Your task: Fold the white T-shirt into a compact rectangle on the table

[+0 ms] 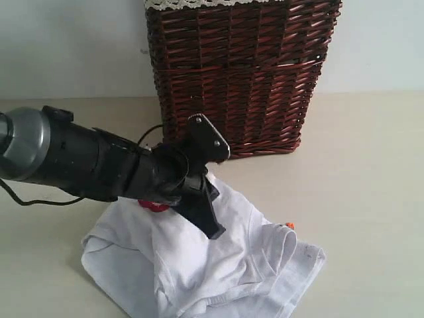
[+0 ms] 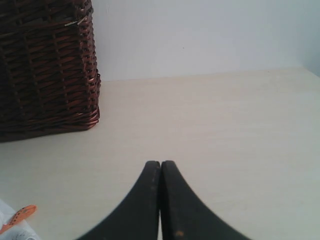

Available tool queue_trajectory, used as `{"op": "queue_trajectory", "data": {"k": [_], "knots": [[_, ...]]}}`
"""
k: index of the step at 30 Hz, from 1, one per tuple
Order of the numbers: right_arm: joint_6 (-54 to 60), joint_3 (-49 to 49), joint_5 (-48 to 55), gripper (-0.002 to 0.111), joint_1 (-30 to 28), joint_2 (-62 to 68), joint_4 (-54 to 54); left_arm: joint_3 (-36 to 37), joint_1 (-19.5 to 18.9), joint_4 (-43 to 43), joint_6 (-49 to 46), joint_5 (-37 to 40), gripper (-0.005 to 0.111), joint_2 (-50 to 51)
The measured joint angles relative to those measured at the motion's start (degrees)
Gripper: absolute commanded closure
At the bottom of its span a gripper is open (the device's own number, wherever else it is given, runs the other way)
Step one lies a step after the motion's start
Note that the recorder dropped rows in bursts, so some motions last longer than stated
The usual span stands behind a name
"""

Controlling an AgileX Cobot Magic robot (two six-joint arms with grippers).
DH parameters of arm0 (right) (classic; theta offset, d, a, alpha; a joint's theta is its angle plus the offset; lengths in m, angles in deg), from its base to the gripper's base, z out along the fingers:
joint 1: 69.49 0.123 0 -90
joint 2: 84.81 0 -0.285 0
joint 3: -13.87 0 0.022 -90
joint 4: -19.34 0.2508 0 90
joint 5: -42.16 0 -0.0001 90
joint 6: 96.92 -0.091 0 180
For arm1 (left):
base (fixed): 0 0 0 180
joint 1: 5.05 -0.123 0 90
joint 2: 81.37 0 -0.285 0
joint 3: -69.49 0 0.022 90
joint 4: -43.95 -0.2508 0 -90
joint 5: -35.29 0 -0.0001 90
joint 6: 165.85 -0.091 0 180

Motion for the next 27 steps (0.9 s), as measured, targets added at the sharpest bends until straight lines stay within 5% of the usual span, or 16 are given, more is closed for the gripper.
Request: {"op": "queue_trajectory", "data": {"k": [5,14,21,27], "knots": [[0.00,0.00,0.00,0.108,0.00,0.00,0.00,2.15,-2.70,1.30,0.13,-2.57,0.107,-6.84],[0.00,0.00,0.00,0.108,0.00,0.00,0.00,21.17,-9.71,-7.27,0.10,13.60,0.107,-19.66],[0.00,0.00,0.00,0.108,0.00,0.00,0.00,20.10,-10.33,-11.32,-3.33,18.55,0.107,-15.22],[0.00,0.00,0.00,0.108,0.00,0.00,0.00,10.75,-11.83,-11.66,-3.53,10.81,0.107,-11.11]]}}
